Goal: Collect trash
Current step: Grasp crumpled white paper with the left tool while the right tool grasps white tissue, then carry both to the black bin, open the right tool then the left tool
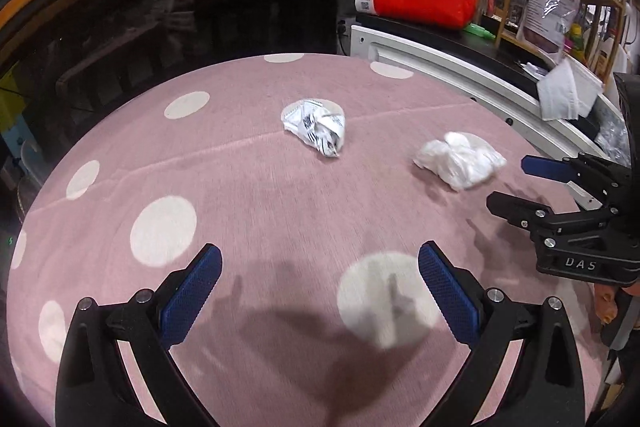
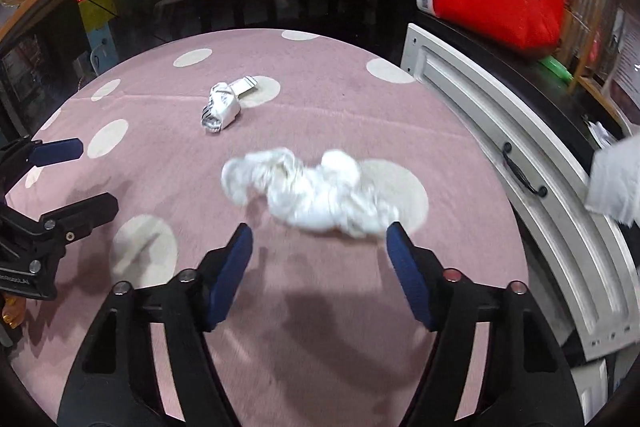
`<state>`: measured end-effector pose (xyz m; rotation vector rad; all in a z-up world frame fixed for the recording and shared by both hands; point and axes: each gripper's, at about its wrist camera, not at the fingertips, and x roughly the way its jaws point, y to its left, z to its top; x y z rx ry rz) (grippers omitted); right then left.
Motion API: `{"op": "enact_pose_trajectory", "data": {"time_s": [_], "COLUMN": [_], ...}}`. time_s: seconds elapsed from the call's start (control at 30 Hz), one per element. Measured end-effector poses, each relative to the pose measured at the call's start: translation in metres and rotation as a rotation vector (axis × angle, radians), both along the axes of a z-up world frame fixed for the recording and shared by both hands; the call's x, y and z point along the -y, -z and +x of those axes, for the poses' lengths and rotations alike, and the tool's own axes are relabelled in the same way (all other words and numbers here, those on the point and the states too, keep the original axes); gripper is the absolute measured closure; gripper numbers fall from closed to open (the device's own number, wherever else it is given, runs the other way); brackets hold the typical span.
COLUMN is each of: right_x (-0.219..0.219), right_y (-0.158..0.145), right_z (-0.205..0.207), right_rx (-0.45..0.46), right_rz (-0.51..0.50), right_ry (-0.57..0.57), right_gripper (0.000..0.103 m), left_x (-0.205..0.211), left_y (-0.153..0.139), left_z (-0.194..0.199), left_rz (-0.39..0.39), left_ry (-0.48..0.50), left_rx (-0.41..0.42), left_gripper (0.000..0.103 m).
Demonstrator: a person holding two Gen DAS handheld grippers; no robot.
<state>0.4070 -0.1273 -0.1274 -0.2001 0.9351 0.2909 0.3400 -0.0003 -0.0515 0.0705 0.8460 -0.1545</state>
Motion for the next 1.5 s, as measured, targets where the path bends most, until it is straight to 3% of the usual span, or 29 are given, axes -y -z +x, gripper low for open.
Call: {"op": "enact_pose_trajectory", "data": {"time_s": [0.07,0.1,0.13,0.17,0.3,0.53,0.63,0.7,0.77,0.93,1.2,1.37,1.5], "right_x": [-0.005,-0.006,-0.007,-0.008,-0.005,0.012,0.016,0.020,0.023,0.035,0.057,0.071,0.083], "right_y": [0.005,0.007,0.010,0.012,0.011,0.003,-0.001,-0.004,-0.006,-0.016,-0.027,-0.035,-0.040], "right_z": [0.013,0.019,0.024,0.029,0.033,0.025,0.019,0.014,0.009,-0.003,-0.036,-0.067,-0.093], "right_rx": [0.000,-0.001,-0.011,-0.029,-0.034,-0.028,-0.027,-0.024,-0.022,-0.006,0.015,0.040,0.055], "right_rz": [-0.024,-0.039,-0.043,-0.036,-0.021,0.022,0.032,0.043,0.054,0.092,0.153,0.154,0.160], "right_ry": [-0.020,-0.023,-0.026,-0.032,-0.043,0.001,0.013,0.021,0.032,0.062,0.115,0.146,0.170], "right_gripper": [0.040,0.048,0.064,0.069,0.079,0.080,0.080,0.080,0.080,0.080,0.080,0.080,0.080], "left_x": [0.002,0.003,0.004,0.004,0.009,0.021,0.025,0.026,0.026,0.024,0.024,0.035,0.043], "left_y": [0.003,0.005,0.006,0.007,0.013,0.021,0.023,0.024,0.022,0.009,-0.018,-0.031,-0.040], "left_z": [0.016,0.023,0.031,0.038,0.065,0.101,0.113,0.117,0.115,0.099,0.041,0.002,-0.028], "left_rz": [0.009,0.011,0.012,0.013,0.020,0.010,0.001,-0.005,0.001,-0.015,-0.076,-0.049,-0.071], "left_ry": [-0.003,-0.003,-0.001,0.001,0.005,-0.001,-0.029,-0.040,-0.054,-0.053,-0.019,0.003,0.031], "left_rx": [-0.006,-0.008,-0.010,-0.011,-0.023,-0.051,-0.068,-0.076,-0.068,-0.019,0.034,0.096,0.117], "left_gripper": [0.006,0.006,0.006,0.006,0.008,0.023,0.040,0.064,0.067,0.070,0.070,0.070,0.070]}}
